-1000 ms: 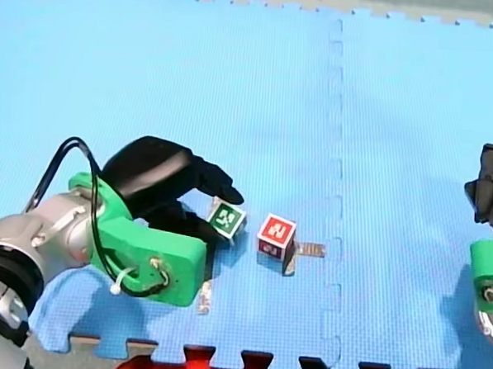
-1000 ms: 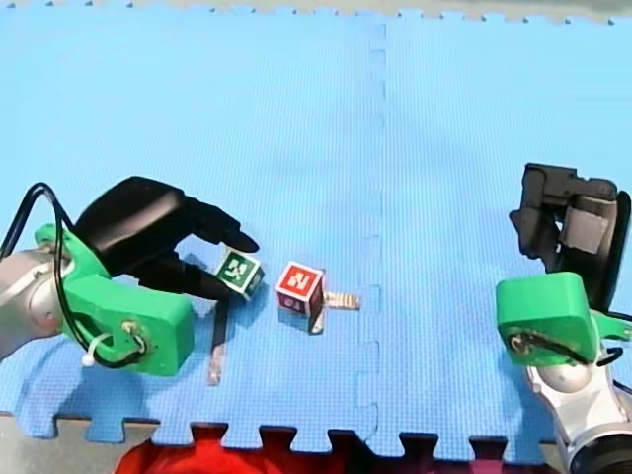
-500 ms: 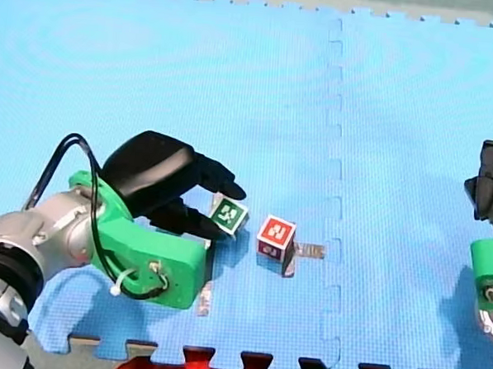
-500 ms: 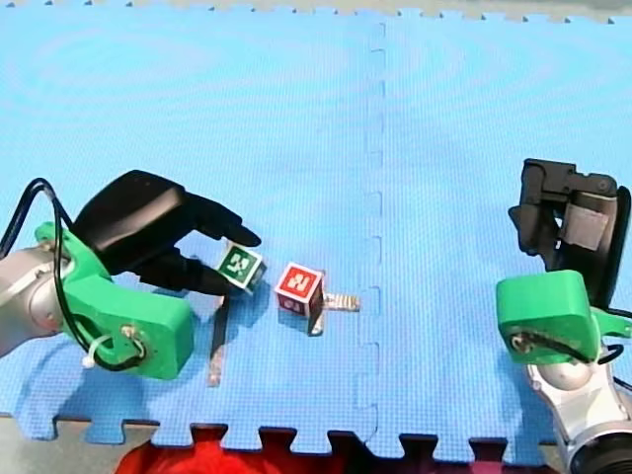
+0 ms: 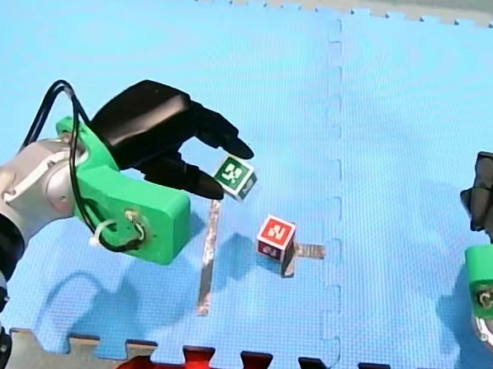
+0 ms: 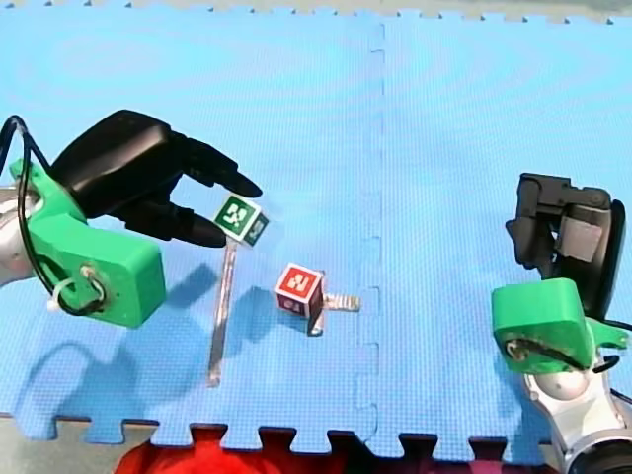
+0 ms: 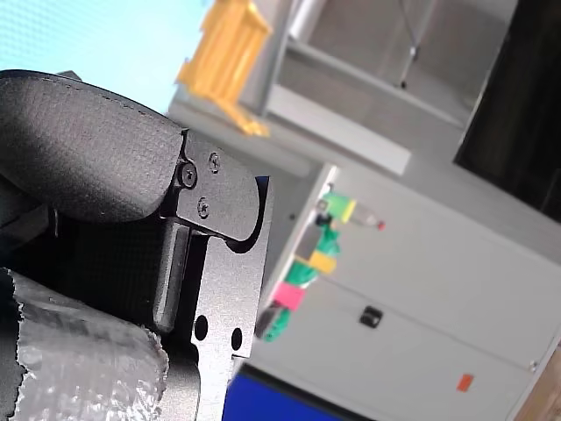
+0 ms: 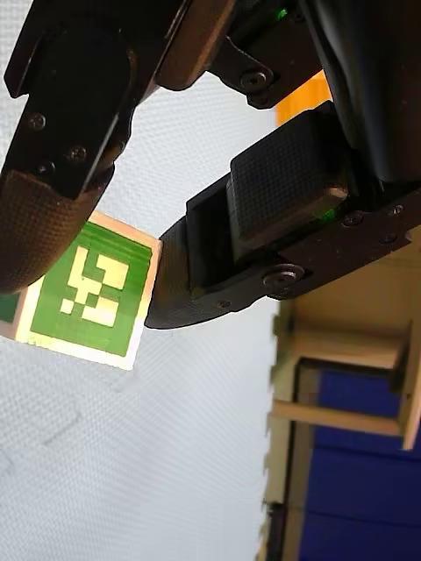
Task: Stack cube left
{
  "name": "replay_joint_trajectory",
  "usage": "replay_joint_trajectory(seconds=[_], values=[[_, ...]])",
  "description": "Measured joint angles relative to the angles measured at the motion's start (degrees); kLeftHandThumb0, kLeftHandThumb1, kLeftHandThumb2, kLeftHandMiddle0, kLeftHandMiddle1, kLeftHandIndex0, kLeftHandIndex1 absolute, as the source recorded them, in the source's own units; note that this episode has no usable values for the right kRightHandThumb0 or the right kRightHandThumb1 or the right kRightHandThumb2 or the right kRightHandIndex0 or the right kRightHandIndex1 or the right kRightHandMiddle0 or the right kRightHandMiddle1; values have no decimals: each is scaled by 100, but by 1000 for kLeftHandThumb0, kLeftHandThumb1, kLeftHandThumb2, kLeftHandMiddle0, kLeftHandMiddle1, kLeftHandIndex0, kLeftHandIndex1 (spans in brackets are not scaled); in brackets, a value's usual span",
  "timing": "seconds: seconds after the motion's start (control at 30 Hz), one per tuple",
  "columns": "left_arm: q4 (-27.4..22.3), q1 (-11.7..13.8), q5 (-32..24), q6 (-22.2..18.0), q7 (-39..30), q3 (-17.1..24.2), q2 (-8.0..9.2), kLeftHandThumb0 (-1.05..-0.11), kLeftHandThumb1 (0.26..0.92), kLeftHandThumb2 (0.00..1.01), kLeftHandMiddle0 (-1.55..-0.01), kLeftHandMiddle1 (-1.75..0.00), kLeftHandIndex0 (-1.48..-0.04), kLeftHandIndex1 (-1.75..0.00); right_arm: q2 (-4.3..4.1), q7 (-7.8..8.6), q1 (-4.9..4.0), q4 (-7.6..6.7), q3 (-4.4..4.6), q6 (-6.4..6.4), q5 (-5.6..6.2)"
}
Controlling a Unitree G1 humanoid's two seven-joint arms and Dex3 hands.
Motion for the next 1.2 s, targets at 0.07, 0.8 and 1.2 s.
replay_joint_trajectory(seconds=[0.07,0.8,1.2], values=[[1,-12,0,-7,-31,6,9,-509,781,0,-940,-1746,-1337,-13,8,4,-3,8,2,-3,2],[-49,9,-229,205,-853,123,-227,-496,766,0,-958,-1746,-1336,-7,22,48,-37,129,10,-22,42],[-90,34,-36,413,-432,41,-406,-493,768,1,-966,-1746,-1331,-4,23,52,-37,127,12,0,46]])
